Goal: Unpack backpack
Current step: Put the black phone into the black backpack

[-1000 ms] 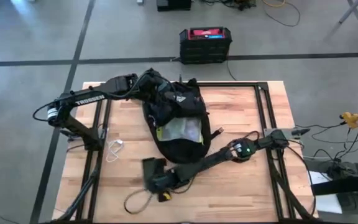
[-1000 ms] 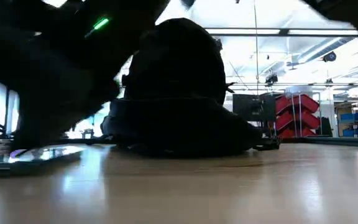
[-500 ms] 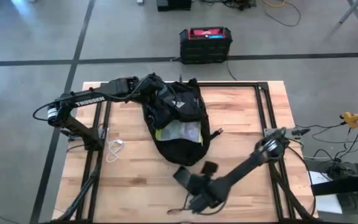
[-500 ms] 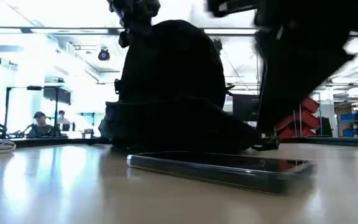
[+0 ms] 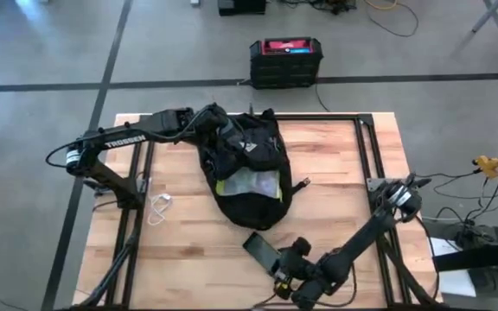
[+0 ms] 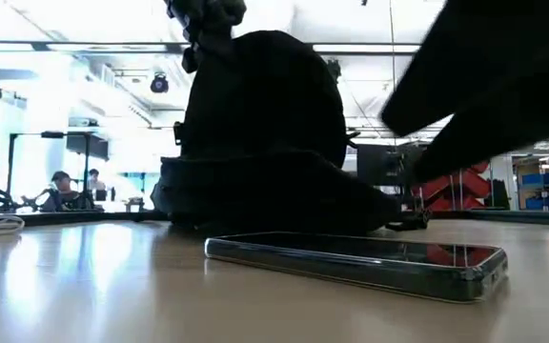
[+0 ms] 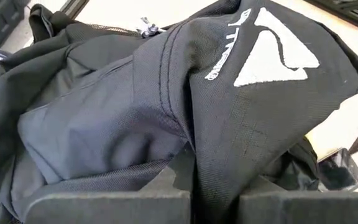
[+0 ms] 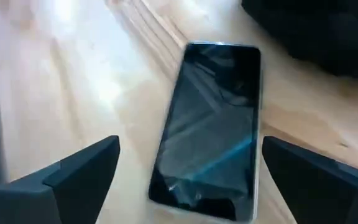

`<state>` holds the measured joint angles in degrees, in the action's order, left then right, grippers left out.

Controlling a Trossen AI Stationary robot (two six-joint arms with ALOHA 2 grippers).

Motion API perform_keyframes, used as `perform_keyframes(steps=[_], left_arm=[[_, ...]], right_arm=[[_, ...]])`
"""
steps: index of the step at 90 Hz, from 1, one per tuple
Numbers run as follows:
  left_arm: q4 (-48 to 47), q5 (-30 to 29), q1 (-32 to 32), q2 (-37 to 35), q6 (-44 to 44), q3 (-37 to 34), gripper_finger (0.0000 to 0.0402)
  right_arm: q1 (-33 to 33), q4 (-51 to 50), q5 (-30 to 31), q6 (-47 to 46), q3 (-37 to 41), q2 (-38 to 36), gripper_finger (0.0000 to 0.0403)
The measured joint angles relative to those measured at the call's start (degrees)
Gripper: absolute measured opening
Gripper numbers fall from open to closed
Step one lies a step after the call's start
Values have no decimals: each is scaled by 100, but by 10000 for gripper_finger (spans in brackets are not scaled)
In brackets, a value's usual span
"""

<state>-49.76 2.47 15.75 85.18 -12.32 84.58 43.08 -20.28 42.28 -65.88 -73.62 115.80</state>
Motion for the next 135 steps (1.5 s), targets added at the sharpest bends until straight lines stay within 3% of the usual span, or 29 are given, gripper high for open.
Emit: perform_keyframes(steps=[17, 47, 63, 79, 90, 101, 135], left_arm=[[-71, 7, -20, 1, -20, 0, 8], [-85, 15, -22, 1, -66, -2, 7], [-108, 16, -21, 1, -146, -2, 7], [-187, 23, -21, 1, -116, -7, 6], [-189, 89, -20, 1, -78, -21, 6], [-194, 214, -20, 1, -56, -64, 6], [-343, 288, -22, 1, -57, -190, 6]], right_arm=[[-79, -33, 740, -143, 9, 436, 387], [-176, -42, 671, 568, -191, 765, 387], [-176, -1180, 506, 1229, -188, 454, 387], [-174, -2457, 11, 985, -96, -121, 387], [-174, -2159, -134, 1282, 35, -480, 387], [-236, -1754, -740, 1826, 383, -614, 388], [-904, 698, -1677, 2649, 1835, -1189, 399]])
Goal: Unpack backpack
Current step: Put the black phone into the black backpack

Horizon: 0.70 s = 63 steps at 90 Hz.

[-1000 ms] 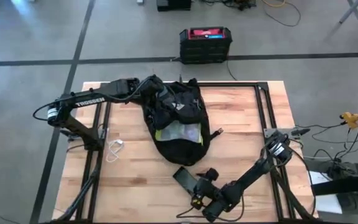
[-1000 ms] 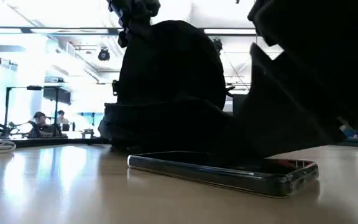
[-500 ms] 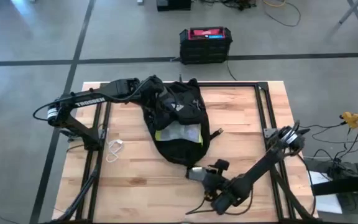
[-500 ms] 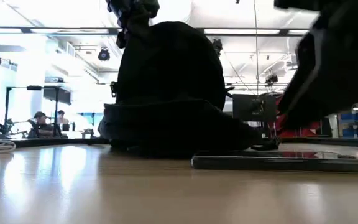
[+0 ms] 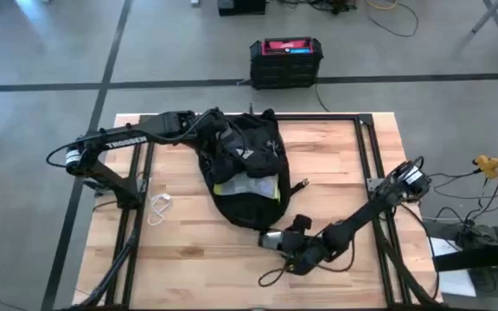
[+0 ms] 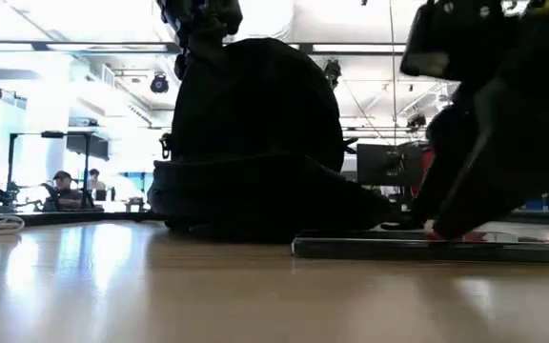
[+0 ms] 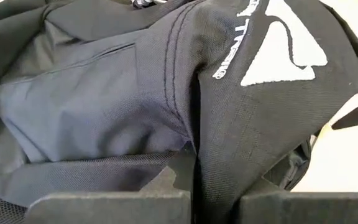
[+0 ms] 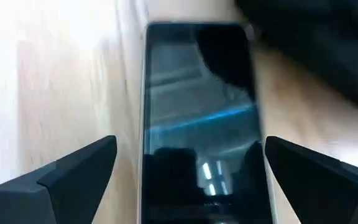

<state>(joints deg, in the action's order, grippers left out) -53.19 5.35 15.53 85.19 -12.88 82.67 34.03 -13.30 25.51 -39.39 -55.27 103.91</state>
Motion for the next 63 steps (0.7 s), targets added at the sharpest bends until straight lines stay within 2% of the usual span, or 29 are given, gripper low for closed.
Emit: perform_keyframes(steps=[18, 40, 63], left_arm=[[-15, -9, 0, 0, 15, 0, 6], [-18, -11, 0, 0, -4, 0, 6], [30, -22, 0, 0, -7, 0, 6]], right_arm=[[-243, 238, -124, 274, 225, -1, 400], [-246, 128, -237, 772, -52, -62, 399], [-519, 144, -776, 1008, -39, -56, 399]])
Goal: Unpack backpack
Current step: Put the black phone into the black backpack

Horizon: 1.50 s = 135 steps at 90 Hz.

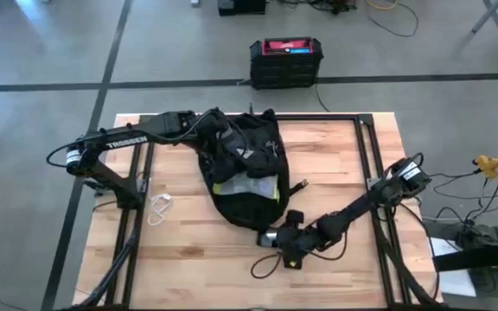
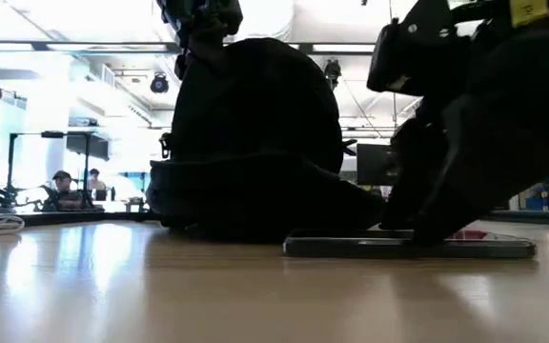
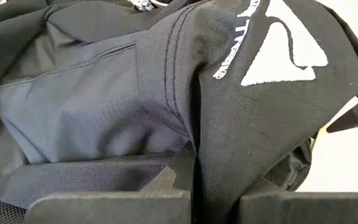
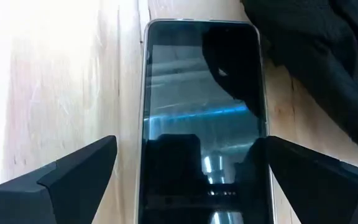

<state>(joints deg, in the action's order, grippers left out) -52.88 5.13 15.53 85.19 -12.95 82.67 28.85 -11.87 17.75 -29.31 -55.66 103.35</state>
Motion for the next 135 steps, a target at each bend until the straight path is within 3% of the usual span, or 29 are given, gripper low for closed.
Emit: perform_keyframes(steps=[59, 75, 105, 135], left_arm=[[12, -7, -55, 0, 0, 0, 6], [9, -7, -60, 1, 0, 0, 6], [49, 26, -79, 0, 22, -176, 6], [166, 34, -85, 1, 20, -385, 6]], right_arm=[[-259, -104, -48, 751, -133, -13, 399], [-481, -141, -624, 806, -118, 92, 399], [-488, -60, -687, 926, -122, 334, 397], [-488, -89, -696, 947, -112, 344, 327]])
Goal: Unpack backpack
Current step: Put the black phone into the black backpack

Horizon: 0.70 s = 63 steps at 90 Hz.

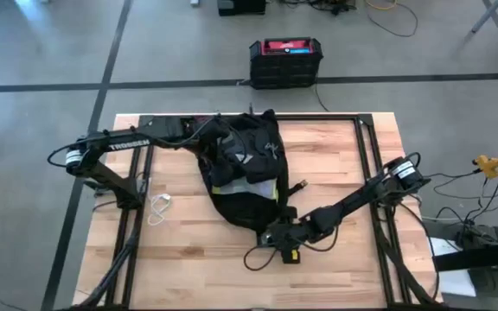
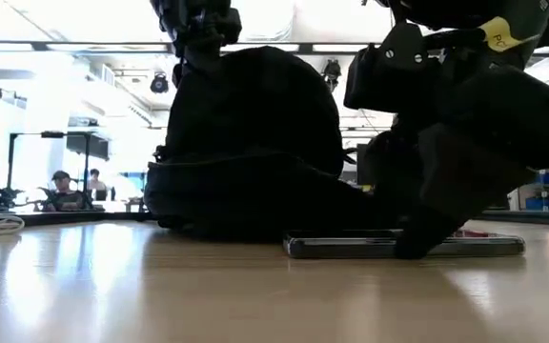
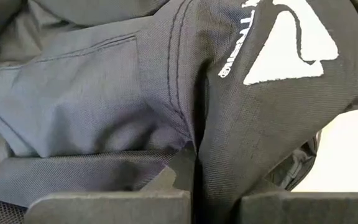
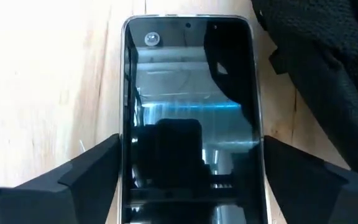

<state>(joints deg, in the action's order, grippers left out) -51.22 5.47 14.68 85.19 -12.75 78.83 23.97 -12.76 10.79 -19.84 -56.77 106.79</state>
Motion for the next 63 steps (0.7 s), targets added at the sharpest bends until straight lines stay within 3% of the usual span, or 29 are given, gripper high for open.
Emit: perform_keyframes(steps=[63], left_arm=[[107, 3, -2, 2, -37, 0, 6]], right_arm=[[0, -19, -17, 9, 7, 6, 330]])
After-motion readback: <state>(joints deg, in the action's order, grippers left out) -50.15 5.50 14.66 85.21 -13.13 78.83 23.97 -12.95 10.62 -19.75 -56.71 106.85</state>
